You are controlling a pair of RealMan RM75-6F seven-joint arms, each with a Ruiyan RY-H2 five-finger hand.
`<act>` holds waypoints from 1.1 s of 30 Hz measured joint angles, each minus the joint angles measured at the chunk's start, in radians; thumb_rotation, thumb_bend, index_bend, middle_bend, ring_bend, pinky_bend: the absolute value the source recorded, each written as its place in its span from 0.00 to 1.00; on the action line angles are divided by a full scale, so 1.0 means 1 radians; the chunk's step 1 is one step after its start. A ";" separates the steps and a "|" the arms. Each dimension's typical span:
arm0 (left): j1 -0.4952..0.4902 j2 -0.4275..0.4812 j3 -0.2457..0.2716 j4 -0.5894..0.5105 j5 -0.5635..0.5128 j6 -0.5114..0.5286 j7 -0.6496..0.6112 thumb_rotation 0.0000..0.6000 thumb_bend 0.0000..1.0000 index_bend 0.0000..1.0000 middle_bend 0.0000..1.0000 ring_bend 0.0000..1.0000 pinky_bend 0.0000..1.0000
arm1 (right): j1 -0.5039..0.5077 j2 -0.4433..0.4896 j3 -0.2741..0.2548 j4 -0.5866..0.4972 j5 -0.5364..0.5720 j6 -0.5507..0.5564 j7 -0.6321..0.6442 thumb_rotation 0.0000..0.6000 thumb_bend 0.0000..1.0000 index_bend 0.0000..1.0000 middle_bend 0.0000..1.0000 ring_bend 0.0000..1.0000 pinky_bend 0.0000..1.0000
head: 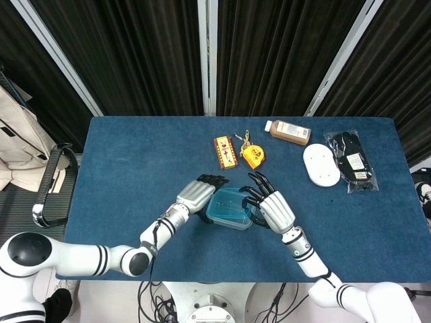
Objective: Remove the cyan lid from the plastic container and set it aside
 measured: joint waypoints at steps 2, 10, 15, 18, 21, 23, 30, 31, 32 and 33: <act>0.013 0.009 0.005 -0.002 0.005 0.010 -0.004 1.00 0.00 0.01 0.00 0.00 0.00 | 0.002 -0.011 0.008 0.014 0.000 0.017 0.001 1.00 0.54 0.94 0.34 0.04 0.00; 0.065 0.049 0.016 0.001 0.035 0.042 -0.029 1.00 0.00 0.01 0.00 0.00 0.00 | 0.026 -0.052 0.047 0.067 -0.001 0.080 0.004 1.00 0.56 1.00 0.38 0.06 0.00; 0.091 0.060 0.020 0.017 0.046 0.052 -0.040 1.00 0.00 0.01 0.00 0.00 0.00 | 0.047 -0.062 0.091 0.079 0.010 0.121 0.010 1.00 0.56 1.00 0.39 0.07 0.00; 0.109 0.066 0.021 0.033 0.053 0.056 -0.054 1.00 0.00 0.01 0.00 0.00 0.00 | 0.059 -0.063 0.127 0.090 0.024 0.153 0.013 1.00 0.56 1.00 0.40 0.08 0.00; 0.130 0.079 0.024 0.044 0.070 0.068 -0.064 1.00 0.00 0.01 0.00 0.00 0.00 | 0.064 -0.051 0.159 0.100 0.047 0.180 0.017 1.00 0.56 1.00 0.40 0.08 0.00; 0.146 0.091 0.026 0.047 0.091 0.082 -0.073 1.00 0.00 0.01 0.00 0.00 0.00 | 0.059 -0.028 0.166 0.099 0.060 0.182 0.017 1.00 0.56 1.00 0.39 0.08 0.00; 0.246 0.160 0.047 0.059 0.185 0.163 -0.126 1.00 0.00 0.01 0.00 0.00 0.00 | -0.006 0.118 0.160 0.027 0.112 0.137 -0.011 1.00 0.56 0.99 0.38 0.08 0.00; 0.266 0.169 0.051 0.064 0.198 0.177 -0.137 1.00 0.00 0.01 0.00 0.00 0.00 | -0.023 0.147 0.156 0.010 0.125 0.122 -0.021 1.00 0.56 0.98 0.38 0.08 0.00; 0.281 0.175 0.055 0.069 0.208 0.186 -0.148 1.00 0.00 0.01 0.00 0.00 0.00 | -0.036 0.165 0.153 -0.002 0.135 0.110 -0.024 1.00 0.56 0.98 0.38 0.08 0.00; 0.296 0.181 0.058 0.076 0.215 0.192 -0.160 1.00 0.00 0.01 0.00 0.00 0.00 | -0.049 0.178 0.149 -0.013 0.145 0.096 -0.025 1.00 0.56 0.97 0.38 0.08 0.00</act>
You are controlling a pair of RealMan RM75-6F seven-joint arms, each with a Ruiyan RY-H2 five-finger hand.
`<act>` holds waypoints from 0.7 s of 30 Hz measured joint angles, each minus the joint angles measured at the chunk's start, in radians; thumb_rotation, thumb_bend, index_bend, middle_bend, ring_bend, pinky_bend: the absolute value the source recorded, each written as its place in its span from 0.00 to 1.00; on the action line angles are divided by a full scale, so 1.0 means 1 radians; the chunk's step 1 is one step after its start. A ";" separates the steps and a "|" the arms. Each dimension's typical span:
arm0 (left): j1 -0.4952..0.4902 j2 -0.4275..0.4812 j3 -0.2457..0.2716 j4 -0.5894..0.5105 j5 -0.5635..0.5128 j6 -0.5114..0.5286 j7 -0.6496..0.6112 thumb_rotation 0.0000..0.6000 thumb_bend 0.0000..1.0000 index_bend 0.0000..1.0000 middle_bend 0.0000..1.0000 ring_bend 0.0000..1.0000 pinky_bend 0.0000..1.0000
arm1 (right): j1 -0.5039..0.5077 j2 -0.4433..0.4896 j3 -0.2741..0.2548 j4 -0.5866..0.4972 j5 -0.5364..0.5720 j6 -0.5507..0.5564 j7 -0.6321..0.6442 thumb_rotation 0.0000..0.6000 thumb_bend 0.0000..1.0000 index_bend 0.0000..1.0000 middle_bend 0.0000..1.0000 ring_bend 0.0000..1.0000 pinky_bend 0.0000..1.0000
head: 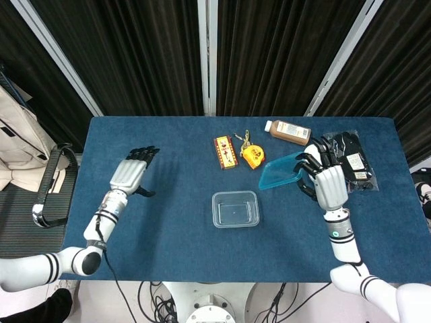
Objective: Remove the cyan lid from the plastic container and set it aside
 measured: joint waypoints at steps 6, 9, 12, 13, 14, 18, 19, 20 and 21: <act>0.085 0.026 0.013 0.051 0.017 -0.007 -0.102 1.00 0.00 0.01 0.00 0.00 0.00 | -0.031 0.005 -0.031 0.012 0.035 -0.084 0.008 1.00 0.52 0.83 0.31 0.07 0.00; 0.117 0.030 0.017 0.077 0.023 -0.026 -0.139 1.00 0.00 0.01 0.00 0.00 0.00 | -0.030 -0.022 -0.039 0.056 0.042 -0.111 0.014 1.00 0.39 0.56 0.25 0.02 0.00; 0.144 0.032 0.017 0.088 0.032 -0.031 -0.163 1.00 0.00 0.01 0.00 0.00 0.00 | -0.029 -0.054 -0.047 0.098 0.047 -0.134 0.029 1.00 0.26 0.23 0.19 0.00 0.00; 0.155 0.034 0.015 0.089 0.037 -0.028 -0.171 1.00 0.00 0.01 0.00 0.00 0.00 | -0.031 -0.058 -0.052 0.104 0.047 -0.137 0.033 1.00 0.22 0.16 0.17 0.00 0.00; 0.163 0.035 0.014 0.089 0.041 -0.024 -0.178 1.00 0.00 0.01 0.00 0.00 0.00 | -0.035 -0.056 -0.055 0.103 0.048 -0.140 0.032 1.00 0.15 0.07 0.13 0.00 0.00; 0.198 0.052 0.007 0.081 0.064 -0.004 -0.205 1.00 0.00 0.01 0.00 0.00 0.00 | -0.059 -0.017 -0.074 0.056 0.050 -0.155 0.022 1.00 0.03 0.00 0.02 0.00 0.00; 0.205 0.060 0.004 0.077 0.072 -0.002 -0.218 1.00 0.00 0.01 0.00 0.00 0.00 | -0.068 0.005 -0.082 0.027 0.050 -0.161 0.021 1.00 0.02 0.00 0.01 0.00 0.00; 0.210 0.066 0.002 0.075 0.078 -0.001 -0.230 1.00 0.00 0.01 0.00 0.00 0.00 | -0.074 0.025 -0.088 0.000 0.050 -0.167 0.021 1.00 0.02 0.00 0.00 0.00 0.00; 0.217 0.074 0.000 0.073 0.085 0.000 -0.243 1.00 0.00 0.01 0.00 0.00 0.00 | -0.081 0.048 -0.095 -0.030 0.051 -0.174 0.019 1.00 0.01 0.00 0.00 0.00 0.00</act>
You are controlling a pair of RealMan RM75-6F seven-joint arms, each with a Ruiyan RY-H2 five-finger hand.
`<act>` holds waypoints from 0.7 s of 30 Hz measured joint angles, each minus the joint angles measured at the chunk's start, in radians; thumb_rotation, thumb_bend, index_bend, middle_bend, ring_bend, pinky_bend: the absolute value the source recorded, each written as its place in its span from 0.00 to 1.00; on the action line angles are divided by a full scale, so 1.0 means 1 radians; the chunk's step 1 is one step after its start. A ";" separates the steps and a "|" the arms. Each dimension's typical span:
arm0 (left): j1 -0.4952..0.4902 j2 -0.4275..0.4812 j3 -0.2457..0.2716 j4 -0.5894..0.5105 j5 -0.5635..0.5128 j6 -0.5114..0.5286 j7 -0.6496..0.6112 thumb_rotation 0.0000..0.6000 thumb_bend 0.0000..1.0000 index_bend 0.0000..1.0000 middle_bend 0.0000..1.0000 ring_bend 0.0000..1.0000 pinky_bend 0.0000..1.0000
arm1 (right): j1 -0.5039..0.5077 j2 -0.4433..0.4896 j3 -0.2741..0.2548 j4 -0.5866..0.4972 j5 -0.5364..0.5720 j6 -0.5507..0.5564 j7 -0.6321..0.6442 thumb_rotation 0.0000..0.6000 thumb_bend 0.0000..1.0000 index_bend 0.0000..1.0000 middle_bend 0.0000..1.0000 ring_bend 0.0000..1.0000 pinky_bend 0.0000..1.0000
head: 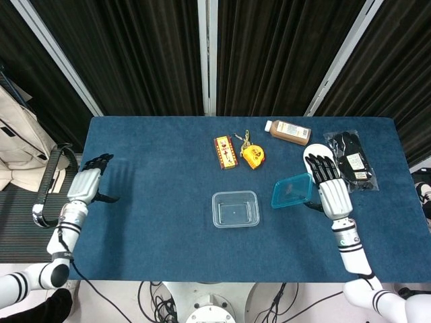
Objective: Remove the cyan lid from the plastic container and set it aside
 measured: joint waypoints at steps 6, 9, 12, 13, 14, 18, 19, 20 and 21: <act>0.046 0.074 -0.006 -0.012 0.044 -0.007 -0.076 1.00 0.00 0.01 0.00 0.00 0.00 | -0.042 0.220 -0.050 -0.261 0.002 -0.054 -0.057 1.00 0.01 0.00 0.03 0.00 0.00; 0.074 0.106 -0.004 -0.023 0.082 -0.006 -0.136 1.00 0.00 0.02 0.00 0.00 0.00 | -0.066 0.350 -0.072 -0.396 -0.002 -0.065 -0.077 1.00 0.02 0.08 0.15 0.01 0.02; 0.115 0.149 0.002 -0.030 0.133 0.024 -0.173 1.00 0.00 0.04 0.00 0.00 0.00 | -0.099 0.457 -0.083 -0.489 0.000 -0.057 -0.076 1.00 0.04 0.15 0.20 0.05 0.07; 0.131 0.158 0.005 -0.033 0.145 0.045 -0.176 1.00 0.00 0.04 0.00 0.00 0.00 | -0.113 0.487 -0.083 -0.521 0.004 -0.048 -0.076 1.00 0.04 0.15 0.20 0.05 0.07; 0.144 0.165 0.007 -0.036 0.152 0.062 -0.177 1.00 0.00 0.04 0.00 0.00 0.00 | -0.125 0.506 -0.083 -0.543 0.007 -0.039 -0.075 1.00 0.06 0.15 0.20 0.05 0.07; 0.200 0.197 0.018 -0.060 0.197 0.145 -0.176 1.00 0.00 0.05 0.00 0.00 0.00 | -0.169 0.559 -0.078 -0.622 0.024 0.007 -0.065 1.00 0.09 0.15 0.17 0.05 0.07; 0.216 0.207 0.023 -0.070 0.213 0.171 -0.172 1.00 0.00 0.05 0.01 0.00 0.00 | -0.181 0.575 -0.080 -0.645 0.027 0.011 -0.057 1.00 0.10 0.15 0.16 0.05 0.06; 0.228 0.214 0.026 -0.078 0.226 0.190 -0.170 1.00 0.00 0.06 0.02 0.00 0.00 | -0.189 0.588 -0.083 -0.662 0.028 0.010 -0.049 1.00 0.10 0.14 0.14 0.03 0.04; 0.240 0.220 0.030 -0.086 0.240 0.209 -0.167 1.00 0.00 0.06 0.02 0.00 0.00 | -0.196 0.601 -0.087 -0.677 0.029 0.009 -0.038 1.00 0.11 0.13 0.13 0.02 0.02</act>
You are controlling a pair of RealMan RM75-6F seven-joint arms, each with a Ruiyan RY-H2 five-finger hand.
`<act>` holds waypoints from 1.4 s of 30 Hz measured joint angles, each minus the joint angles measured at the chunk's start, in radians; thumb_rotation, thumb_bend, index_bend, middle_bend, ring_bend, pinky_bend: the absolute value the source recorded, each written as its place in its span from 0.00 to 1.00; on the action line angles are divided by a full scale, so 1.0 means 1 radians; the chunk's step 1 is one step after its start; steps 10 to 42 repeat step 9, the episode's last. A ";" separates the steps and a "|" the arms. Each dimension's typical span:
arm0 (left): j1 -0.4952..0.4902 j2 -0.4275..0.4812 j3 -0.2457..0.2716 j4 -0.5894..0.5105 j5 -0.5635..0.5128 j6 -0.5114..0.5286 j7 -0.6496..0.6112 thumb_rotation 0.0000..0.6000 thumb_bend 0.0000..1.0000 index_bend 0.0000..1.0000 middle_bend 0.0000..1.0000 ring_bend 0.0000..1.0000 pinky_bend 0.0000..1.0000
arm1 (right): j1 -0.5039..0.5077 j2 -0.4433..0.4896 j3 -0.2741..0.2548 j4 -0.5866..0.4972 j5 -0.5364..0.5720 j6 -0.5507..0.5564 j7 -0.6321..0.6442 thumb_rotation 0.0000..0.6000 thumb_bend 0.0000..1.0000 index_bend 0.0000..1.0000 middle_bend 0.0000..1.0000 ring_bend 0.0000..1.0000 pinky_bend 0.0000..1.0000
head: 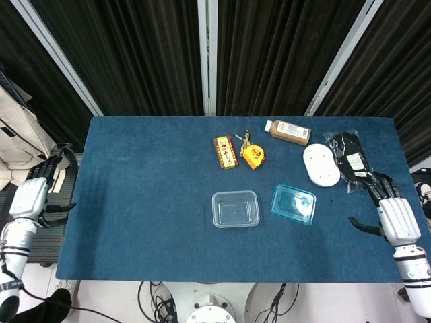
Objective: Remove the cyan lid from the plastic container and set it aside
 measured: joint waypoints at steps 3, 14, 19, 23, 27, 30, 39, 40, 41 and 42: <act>0.046 0.025 0.016 -0.042 0.043 0.064 0.012 1.00 0.00 0.06 0.02 0.00 0.00 | -0.030 0.034 -0.021 -0.034 -0.009 0.001 0.045 1.00 0.11 0.06 0.08 0.00 0.00; 0.138 0.055 0.052 -0.127 0.106 0.187 0.055 1.00 0.00 0.06 0.02 0.00 0.00 | -0.087 0.034 -0.053 -0.051 -0.059 0.048 0.059 1.00 0.11 0.00 0.02 0.00 0.00; 0.138 0.055 0.052 -0.127 0.106 0.187 0.055 1.00 0.00 0.06 0.02 0.00 0.00 | -0.087 0.034 -0.053 -0.051 -0.059 0.048 0.059 1.00 0.11 0.00 0.02 0.00 0.00; 0.138 0.055 0.052 -0.127 0.106 0.187 0.055 1.00 0.00 0.06 0.02 0.00 0.00 | -0.087 0.034 -0.053 -0.051 -0.059 0.048 0.059 1.00 0.11 0.00 0.02 0.00 0.00; 0.138 0.055 0.052 -0.127 0.106 0.187 0.055 1.00 0.00 0.06 0.02 0.00 0.00 | -0.087 0.034 -0.053 -0.051 -0.059 0.048 0.059 1.00 0.11 0.00 0.02 0.00 0.00; 0.138 0.055 0.052 -0.127 0.106 0.187 0.055 1.00 0.00 0.06 0.02 0.00 0.00 | -0.087 0.034 -0.053 -0.051 -0.059 0.048 0.059 1.00 0.11 0.00 0.02 0.00 0.00; 0.138 0.055 0.052 -0.127 0.106 0.187 0.055 1.00 0.00 0.06 0.02 0.00 0.00 | -0.087 0.034 -0.053 -0.051 -0.059 0.048 0.059 1.00 0.11 0.00 0.02 0.00 0.00; 0.138 0.055 0.052 -0.127 0.106 0.187 0.055 1.00 0.00 0.06 0.02 0.00 0.00 | -0.087 0.034 -0.053 -0.051 -0.059 0.048 0.059 1.00 0.11 0.00 0.02 0.00 0.00; 0.138 0.055 0.052 -0.127 0.106 0.187 0.055 1.00 0.00 0.06 0.02 0.00 0.00 | -0.087 0.034 -0.053 -0.051 -0.059 0.048 0.059 1.00 0.11 0.00 0.02 0.00 0.00; 0.138 0.055 0.052 -0.127 0.106 0.187 0.055 1.00 0.00 0.06 0.02 0.00 0.00 | -0.087 0.034 -0.053 -0.051 -0.059 0.048 0.059 1.00 0.11 0.00 0.02 0.00 0.00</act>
